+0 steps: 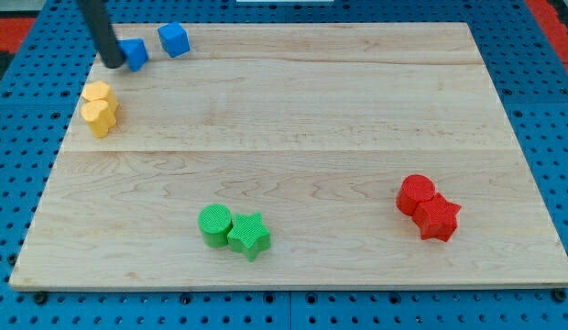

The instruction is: Move blue blocks on the left side

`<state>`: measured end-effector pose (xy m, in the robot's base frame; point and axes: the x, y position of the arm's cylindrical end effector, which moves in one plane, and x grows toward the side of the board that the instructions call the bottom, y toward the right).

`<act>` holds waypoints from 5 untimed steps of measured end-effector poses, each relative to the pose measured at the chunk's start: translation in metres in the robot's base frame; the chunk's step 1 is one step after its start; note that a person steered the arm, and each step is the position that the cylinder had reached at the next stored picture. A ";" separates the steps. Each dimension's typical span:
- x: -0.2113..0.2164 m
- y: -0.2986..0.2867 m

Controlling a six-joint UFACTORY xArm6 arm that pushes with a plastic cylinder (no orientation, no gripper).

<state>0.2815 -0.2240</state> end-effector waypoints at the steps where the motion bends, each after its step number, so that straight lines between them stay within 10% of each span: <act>1: -0.003 0.031; 5: -0.058 0.092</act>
<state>0.2240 -0.1324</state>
